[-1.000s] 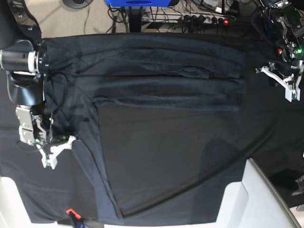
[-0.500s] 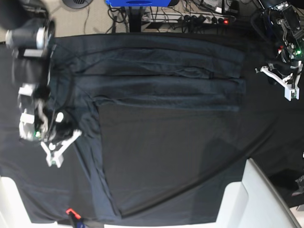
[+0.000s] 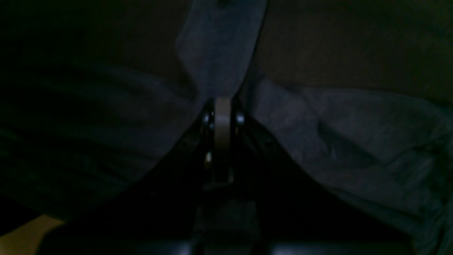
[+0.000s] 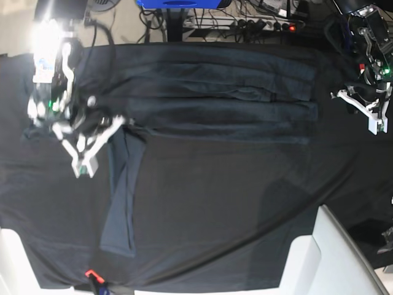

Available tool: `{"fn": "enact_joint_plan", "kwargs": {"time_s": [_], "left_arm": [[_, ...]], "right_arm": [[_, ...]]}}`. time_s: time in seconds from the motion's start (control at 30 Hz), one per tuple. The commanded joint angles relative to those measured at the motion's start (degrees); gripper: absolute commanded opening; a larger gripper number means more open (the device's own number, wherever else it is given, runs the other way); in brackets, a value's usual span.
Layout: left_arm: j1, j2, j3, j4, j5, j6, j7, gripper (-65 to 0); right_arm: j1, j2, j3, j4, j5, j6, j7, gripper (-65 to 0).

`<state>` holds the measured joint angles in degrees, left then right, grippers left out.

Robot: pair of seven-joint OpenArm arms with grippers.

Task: Fold the T-shirt properly
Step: 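Grasp the folded corner with the right gripper and drag it inward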

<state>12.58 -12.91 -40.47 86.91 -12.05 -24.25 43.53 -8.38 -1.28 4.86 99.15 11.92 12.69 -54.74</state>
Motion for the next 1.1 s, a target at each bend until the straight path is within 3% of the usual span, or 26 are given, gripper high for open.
{"fn": "enact_joint_plan", "kwargs": {"time_s": [0.0,0.3,0.67,0.73,0.9,1.07], "left_arm": [[-0.2,-1.1,-0.3,0.8,-0.2,0.0,-0.8,-65.0],[-0.3,-1.9,-0.3,-1.6,-0.2,0.0,-0.8,-65.0],[-1.5,-1.9,-0.2,-2.4,-0.2,0.0,-0.9,-65.0],[-1.9,-1.9,0.8,-2.8,-0.2,0.0,-0.9,-65.0],[-1.9,-1.9,1.3,-2.8,-0.2,0.0,-0.9,-65.0],[-1.6,-1.9,1.0,-2.3,-0.2,0.0,-0.9,-65.0]], "right_arm": [[-0.5,-0.6,0.0,1.9,0.3,0.2,0.5,-65.0],[-9.1,-3.2,-0.2,5.0,0.3,0.4,1.1,-65.0],[-11.1,-3.9,-0.2,2.5,0.3,0.6,1.1,-64.2],[-11.1,-3.9,-0.2,2.9,0.3,0.6,1.1,-58.4],[-9.5,-3.8,-0.2,7.7,0.3,0.6,0.6,-35.3],[2.9,-1.9,-0.1,2.3,0.3,0.6,-1.6,-31.4]]}}
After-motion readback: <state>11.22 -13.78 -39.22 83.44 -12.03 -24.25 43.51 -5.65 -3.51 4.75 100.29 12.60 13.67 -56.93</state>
